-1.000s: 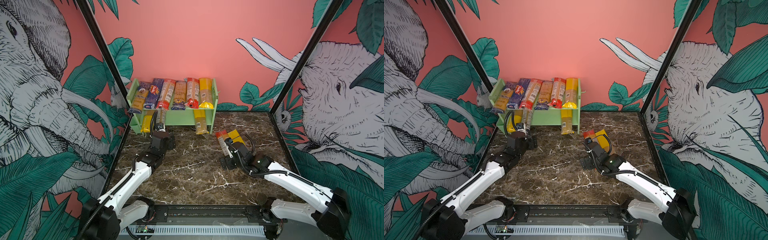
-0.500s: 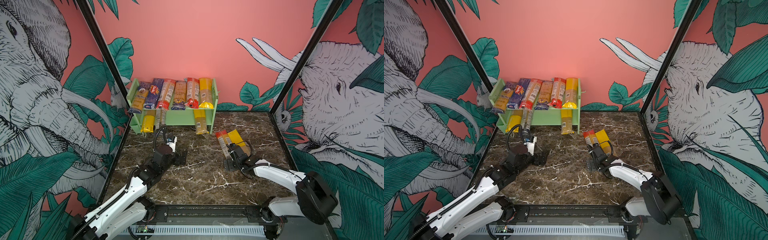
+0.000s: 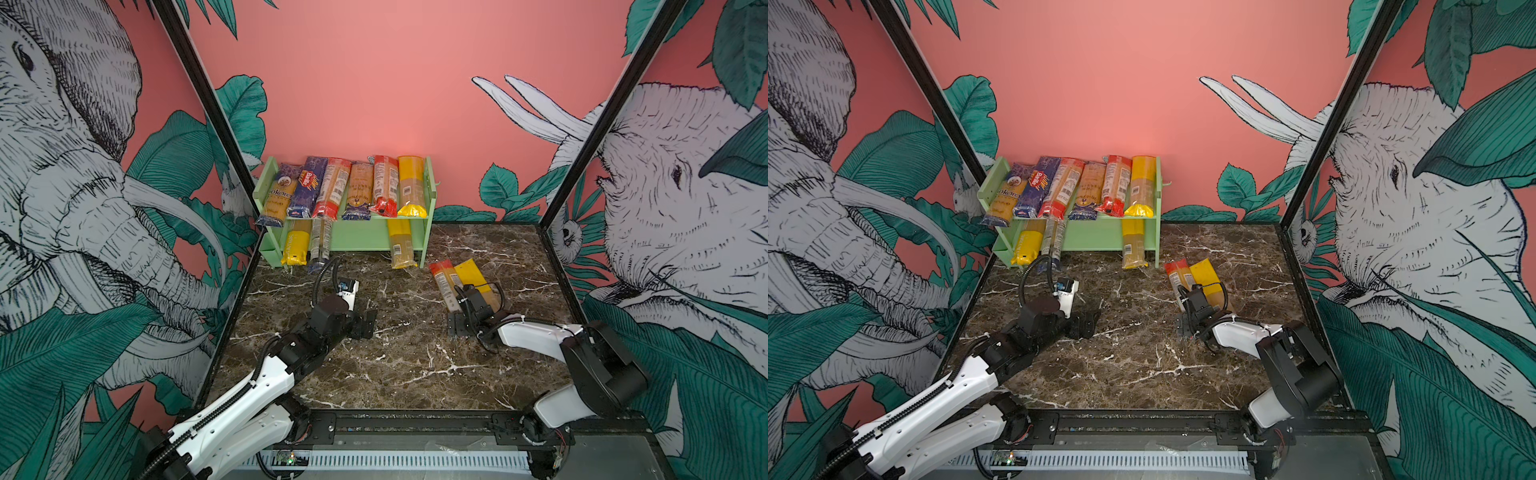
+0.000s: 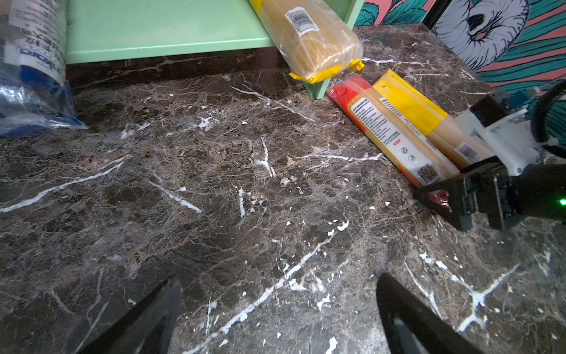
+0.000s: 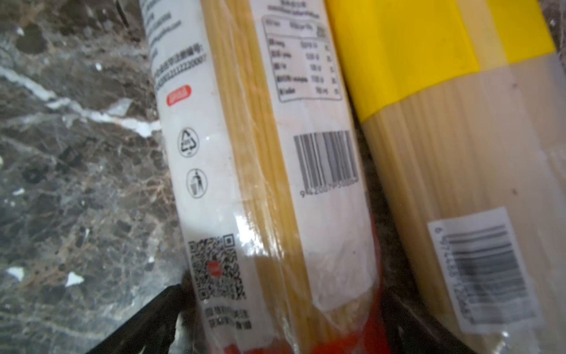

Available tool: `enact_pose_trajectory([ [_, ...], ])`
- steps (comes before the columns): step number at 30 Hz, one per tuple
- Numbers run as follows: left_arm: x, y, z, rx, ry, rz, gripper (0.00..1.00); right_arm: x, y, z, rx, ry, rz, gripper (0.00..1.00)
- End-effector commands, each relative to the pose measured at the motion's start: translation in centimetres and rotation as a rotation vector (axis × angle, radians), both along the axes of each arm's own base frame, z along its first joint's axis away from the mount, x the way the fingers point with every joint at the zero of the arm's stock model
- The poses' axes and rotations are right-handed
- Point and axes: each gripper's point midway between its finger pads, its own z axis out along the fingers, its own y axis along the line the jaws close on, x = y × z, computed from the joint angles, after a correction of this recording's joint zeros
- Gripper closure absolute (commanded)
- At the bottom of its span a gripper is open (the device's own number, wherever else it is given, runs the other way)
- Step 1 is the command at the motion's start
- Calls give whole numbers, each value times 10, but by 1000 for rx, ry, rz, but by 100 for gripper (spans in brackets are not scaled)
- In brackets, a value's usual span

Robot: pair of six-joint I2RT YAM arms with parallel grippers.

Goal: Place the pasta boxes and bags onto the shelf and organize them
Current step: 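Draw the left gripper back while the right gripper closes on the red-ended pack, then lift the red-ended spaghetti pack with the right gripper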

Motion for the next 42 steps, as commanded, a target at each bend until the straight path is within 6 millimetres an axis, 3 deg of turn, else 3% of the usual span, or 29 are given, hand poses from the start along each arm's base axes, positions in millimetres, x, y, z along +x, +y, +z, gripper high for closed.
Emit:
enact_pose_trajectory([
  [1, 1, 1, 17, -1, -41, -1, 1, -1, 4, -17, 34, 27, -9, 1],
  [6, 4, -1, 19, 3, -40, -2, 1, -7, 6, -17, 92, -2, -16, 1],
  [12, 7, -4, 22, 7, -41, -6, 1, -26, 29, -13, 255, 48, 34, 1],
  [18, 9, -7, 21, 0, -38, -8, 1, -36, 33, -3, 295, 53, 42, 1],
  [23, 8, -4, 21, 8, -40, -2, 1, -34, 24, 4, 244, 27, 36, 1],
  [30, 2, 3, 23, -1, -57, 4, 1, -30, 7, -2, 132, -36, -5, 1],
  [42, -7, 2, 26, -1, -72, -11, 1, -10, 15, -15, 119, -95, 0, 1],
])
